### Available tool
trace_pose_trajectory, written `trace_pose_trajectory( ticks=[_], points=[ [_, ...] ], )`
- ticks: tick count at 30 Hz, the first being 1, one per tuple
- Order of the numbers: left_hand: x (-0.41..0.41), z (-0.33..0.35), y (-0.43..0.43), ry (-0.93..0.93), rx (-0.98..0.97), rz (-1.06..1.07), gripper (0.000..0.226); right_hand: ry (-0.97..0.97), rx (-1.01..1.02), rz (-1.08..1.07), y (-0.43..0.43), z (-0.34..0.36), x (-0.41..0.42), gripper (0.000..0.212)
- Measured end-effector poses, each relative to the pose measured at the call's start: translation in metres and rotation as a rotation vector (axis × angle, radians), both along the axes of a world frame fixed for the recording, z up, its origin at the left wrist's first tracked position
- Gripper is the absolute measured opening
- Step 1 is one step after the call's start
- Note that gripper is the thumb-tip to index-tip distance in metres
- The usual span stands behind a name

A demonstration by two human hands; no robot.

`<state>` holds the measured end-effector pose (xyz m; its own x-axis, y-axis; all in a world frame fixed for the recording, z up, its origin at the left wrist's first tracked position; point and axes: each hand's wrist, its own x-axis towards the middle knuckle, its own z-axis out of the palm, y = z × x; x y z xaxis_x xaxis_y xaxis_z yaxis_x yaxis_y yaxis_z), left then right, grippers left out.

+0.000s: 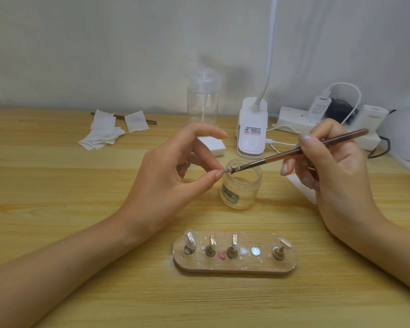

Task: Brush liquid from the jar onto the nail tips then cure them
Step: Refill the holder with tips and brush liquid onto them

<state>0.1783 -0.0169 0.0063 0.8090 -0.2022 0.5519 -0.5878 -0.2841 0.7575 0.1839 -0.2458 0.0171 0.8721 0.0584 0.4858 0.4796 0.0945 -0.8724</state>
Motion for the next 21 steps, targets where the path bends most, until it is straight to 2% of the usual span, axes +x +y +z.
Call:
trace_pose_trajectory(
  ticks=[6,10,17,21],
  points=[
    [-0.0016,0.0012,-0.0012,0.021,-0.014,0.000,0.040,0.004,0.027,-0.059,-0.0023,0.0003,0.0000,0.021],
    [-0.0020,0.0009,-0.0017,0.035,-0.021,0.001,0.039,-0.015,0.020,0.000,-0.0002,0.0006,-0.0014,0.020],
    [-0.0017,0.0013,-0.0021,0.051,-0.023,-0.004,0.039,-0.001,0.016,-0.059,-0.0029,-0.0002,0.0005,0.023],
    [-0.0012,0.0017,-0.0022,0.062,-0.022,-0.004,0.039,-0.027,0.020,-0.011,-0.0013,0.0000,0.0003,0.023]
  ],
)
